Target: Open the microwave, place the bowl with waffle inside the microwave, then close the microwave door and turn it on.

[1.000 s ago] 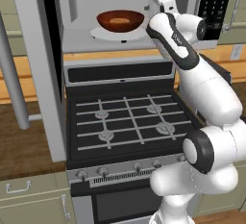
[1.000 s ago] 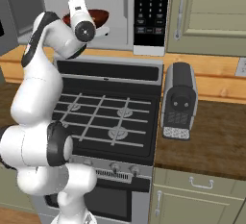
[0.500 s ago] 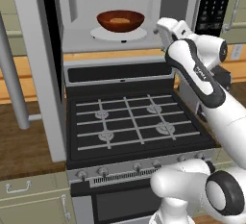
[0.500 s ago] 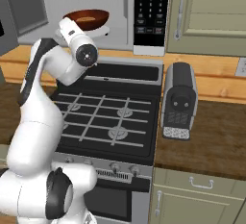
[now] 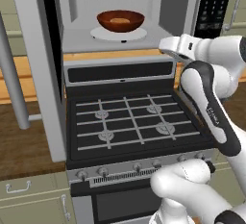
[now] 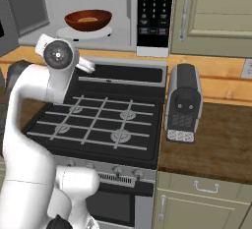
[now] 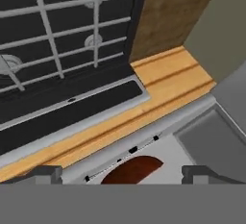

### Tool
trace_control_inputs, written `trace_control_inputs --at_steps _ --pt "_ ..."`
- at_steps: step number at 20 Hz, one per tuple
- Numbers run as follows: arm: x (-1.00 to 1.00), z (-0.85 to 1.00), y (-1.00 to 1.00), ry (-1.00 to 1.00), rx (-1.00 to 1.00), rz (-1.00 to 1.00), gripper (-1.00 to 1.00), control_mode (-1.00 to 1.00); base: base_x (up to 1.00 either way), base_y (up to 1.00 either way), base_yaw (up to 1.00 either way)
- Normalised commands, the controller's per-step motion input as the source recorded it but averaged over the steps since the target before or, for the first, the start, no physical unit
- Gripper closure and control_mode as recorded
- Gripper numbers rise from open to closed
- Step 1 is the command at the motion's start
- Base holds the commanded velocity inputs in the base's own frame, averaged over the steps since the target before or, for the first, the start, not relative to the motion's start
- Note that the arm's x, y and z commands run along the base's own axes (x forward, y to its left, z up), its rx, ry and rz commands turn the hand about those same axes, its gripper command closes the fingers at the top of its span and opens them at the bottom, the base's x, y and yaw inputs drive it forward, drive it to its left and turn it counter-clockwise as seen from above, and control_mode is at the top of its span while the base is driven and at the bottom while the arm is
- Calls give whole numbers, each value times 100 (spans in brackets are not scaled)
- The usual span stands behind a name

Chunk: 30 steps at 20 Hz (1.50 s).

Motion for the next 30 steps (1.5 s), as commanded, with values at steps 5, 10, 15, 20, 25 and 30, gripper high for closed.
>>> trace_control_inputs --at_steps 5,10,15,20,25,30 --pt "-96 -55 35 0 -57 1 -100 -100 0 0 0" --pt "-75 -75 34 -3 -45 11 -100 -100 0 0 0" --pt "-79 -27 26 -17 -24 5 -100 -100 0 0 0" --pt "-53 -12 51 -12 -13 3 -100 -100 0 0 0" --pt "-13 -64 25 -8 -20 2 -100 -100 0 0 0" --pt "0 -64 14 -5 -23 0 100 -100 0 0 0"
